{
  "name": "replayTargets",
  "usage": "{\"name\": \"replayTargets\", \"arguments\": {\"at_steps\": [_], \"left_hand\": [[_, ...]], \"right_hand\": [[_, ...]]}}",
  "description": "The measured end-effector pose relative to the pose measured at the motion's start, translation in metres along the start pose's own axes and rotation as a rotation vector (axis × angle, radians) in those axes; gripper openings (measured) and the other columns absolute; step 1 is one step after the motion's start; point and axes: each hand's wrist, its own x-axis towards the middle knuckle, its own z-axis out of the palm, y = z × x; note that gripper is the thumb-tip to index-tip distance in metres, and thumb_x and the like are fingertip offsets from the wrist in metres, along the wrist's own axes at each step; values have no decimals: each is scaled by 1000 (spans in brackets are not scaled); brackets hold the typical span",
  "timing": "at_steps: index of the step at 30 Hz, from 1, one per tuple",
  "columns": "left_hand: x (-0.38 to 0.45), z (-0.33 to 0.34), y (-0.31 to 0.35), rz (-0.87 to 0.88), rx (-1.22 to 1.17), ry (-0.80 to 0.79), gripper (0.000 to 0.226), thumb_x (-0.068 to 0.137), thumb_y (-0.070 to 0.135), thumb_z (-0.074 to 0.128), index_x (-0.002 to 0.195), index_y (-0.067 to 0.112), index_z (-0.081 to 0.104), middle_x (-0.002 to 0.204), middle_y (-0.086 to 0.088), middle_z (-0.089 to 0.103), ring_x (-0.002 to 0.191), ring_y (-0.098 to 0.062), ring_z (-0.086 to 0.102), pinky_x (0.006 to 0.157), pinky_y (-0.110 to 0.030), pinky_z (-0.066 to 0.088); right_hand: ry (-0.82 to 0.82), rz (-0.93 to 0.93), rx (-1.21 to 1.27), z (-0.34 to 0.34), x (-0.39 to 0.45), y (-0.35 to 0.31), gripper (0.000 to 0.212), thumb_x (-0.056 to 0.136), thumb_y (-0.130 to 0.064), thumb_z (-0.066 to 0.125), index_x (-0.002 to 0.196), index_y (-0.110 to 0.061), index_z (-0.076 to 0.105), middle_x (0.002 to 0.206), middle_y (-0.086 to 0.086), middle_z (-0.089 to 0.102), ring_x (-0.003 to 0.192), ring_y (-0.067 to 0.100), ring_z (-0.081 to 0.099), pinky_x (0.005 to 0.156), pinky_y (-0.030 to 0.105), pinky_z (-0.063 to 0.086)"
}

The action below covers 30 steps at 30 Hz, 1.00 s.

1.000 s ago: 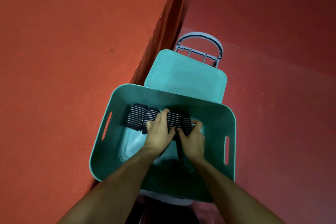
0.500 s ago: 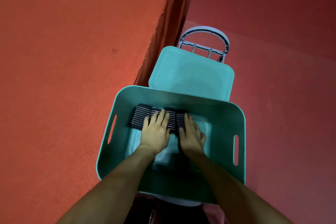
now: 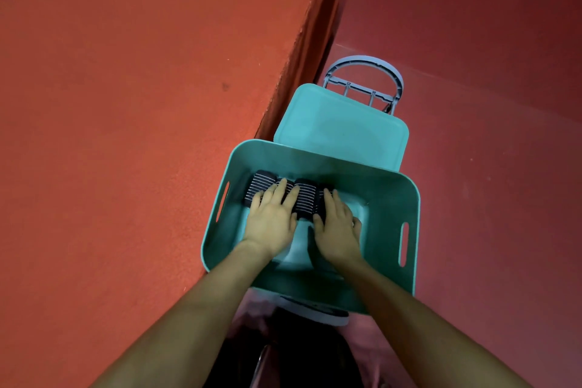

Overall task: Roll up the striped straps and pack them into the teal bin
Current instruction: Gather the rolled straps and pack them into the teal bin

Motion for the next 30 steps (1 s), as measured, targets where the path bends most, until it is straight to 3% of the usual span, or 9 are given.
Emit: {"name": "replayTargets", "arguments": {"at_steps": [2,5,7,10,13,16,21,27,30], "left_hand": [[-12,-19,-2,4,-87,74,57,97,27,43,150,17,23,158,-8,17,141,-25,22,112,-35,10],[-43,-44,-12,19,-186,212,54,83,18,54,136,9,50,142,-15,46,124,-33,49,103,-42,36],[-68,-56,-25,-7,-197,290,53,76,19,54,128,8,57,132,-15,56,113,-33,58,93,-43,45],[-106,-74,-47,-98,-177,343,50,78,21,49,125,8,58,130,-16,57,109,-34,59,89,-44,47],[-147,-80,-75,-223,-183,367,50,77,13,65,126,5,58,132,-19,55,111,-38,58,92,-48,45],[-199,-80,-108,-373,-208,372,52,76,16,60,125,3,58,132,-20,55,112,-39,57,92,-50,45],[-291,-72,-164,-630,-264,416,53,72,20,55,121,1,61,127,-22,58,108,-40,60,90,-50,46],[-407,-37,-221,-902,-272,449,51,66,22,58,112,2,65,116,-22,64,99,-36,65,81,-46,52],[-463,-12,-247,-1049,-300,445,51,70,25,51,113,1,65,116,-22,64,101,-36,64,82,-47,51]], "right_hand": [[43,-56,-17,-13,-7,-12,57,101,-29,39,153,-23,17,161,-2,14,144,17,19,111,38,18],[82,-134,0,-27,-27,-37,53,99,-26,42,150,-20,27,157,-1,26,140,19,28,109,37,21],[118,-196,5,-33,-44,-56,51,98,-27,39,148,-17,33,154,1,33,138,20,34,107,38,22],[94,-312,-60,-39,-67,-85,49,98,-26,38,146,-18,36,153,-1,34,139,17,31,108,35,19],[61,-435,-107,-35,-86,-120,48,97,-20,44,145,-19,37,152,-5,35,139,10,30,105,30,17],[-12,-570,-138,-14,-114,-167,48,95,-18,45,143,-19,41,150,-5,38,138,11,33,107,33,19],[-119,-781,-195,38,-166,-248,64,84,-36,23,138,-15,49,145,1,47,131,19,45,103,36,27],[-286,-1027,-284,124,-241,-324,48,91,-23,41,138,-15,47,143,2,47,131,20,44,104,37,28],[-393,-1135,-337,169,-276,-357,45,96,-21,46,142,-17,43,144,0,46,132,20,42,105,37,28]]}}
